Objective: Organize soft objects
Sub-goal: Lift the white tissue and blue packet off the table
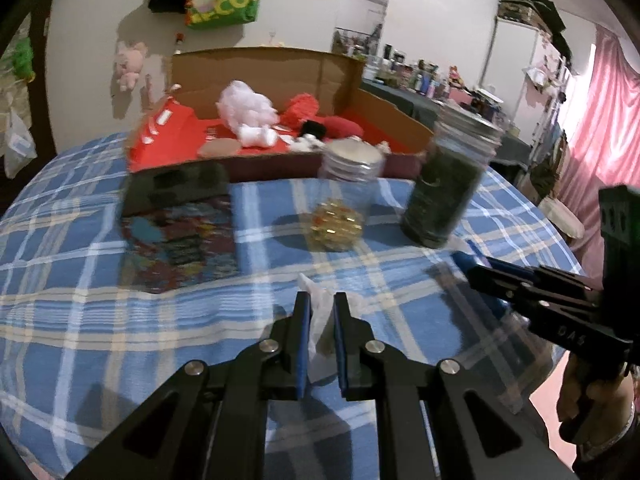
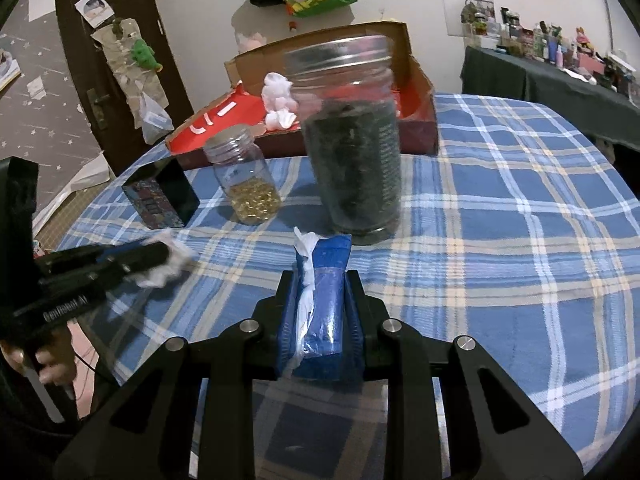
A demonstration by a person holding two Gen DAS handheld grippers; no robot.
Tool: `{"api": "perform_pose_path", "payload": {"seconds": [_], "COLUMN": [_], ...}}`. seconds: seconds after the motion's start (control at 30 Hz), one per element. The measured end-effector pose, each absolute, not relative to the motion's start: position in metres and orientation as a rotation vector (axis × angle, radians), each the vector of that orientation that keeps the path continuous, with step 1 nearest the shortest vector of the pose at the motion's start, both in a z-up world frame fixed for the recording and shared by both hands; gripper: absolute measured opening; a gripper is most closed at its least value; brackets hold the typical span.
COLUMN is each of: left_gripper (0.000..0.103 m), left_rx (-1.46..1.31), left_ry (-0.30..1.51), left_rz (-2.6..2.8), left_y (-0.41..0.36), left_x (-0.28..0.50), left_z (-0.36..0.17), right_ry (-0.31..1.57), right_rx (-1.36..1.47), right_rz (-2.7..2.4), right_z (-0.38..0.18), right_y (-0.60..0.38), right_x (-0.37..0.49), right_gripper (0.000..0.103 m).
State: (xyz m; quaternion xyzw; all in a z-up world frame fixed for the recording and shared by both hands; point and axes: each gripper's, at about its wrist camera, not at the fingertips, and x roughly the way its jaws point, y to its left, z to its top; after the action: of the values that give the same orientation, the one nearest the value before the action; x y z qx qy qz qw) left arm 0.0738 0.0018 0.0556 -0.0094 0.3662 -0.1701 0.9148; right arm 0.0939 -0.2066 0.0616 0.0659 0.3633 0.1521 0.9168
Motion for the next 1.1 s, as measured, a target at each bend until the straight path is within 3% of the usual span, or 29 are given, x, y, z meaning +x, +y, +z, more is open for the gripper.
{"api": "perform_pose_path", "payload": {"seconds": [0.5, 1.1], "left_gripper": [0.012, 0.011], "left_rx": [-0.129, -0.148], "left_ry": [0.787, 0.824], "left_rz": [-0.193, -0.247], "left_y": [0.088, 0.131], "left_x": [0.086, 0.142], "left_z": [0.060, 0.063], "right_ry": [0.779, 0.801], "right_rx": [0.200, 0.274], "right_rz": [0.256, 0.311], "right_z": [0.065, 0.075], "right_y": [-0.248, -0.281], "right_x": [0.104, 0.153], "right_gripper": [0.023, 0.023]}}
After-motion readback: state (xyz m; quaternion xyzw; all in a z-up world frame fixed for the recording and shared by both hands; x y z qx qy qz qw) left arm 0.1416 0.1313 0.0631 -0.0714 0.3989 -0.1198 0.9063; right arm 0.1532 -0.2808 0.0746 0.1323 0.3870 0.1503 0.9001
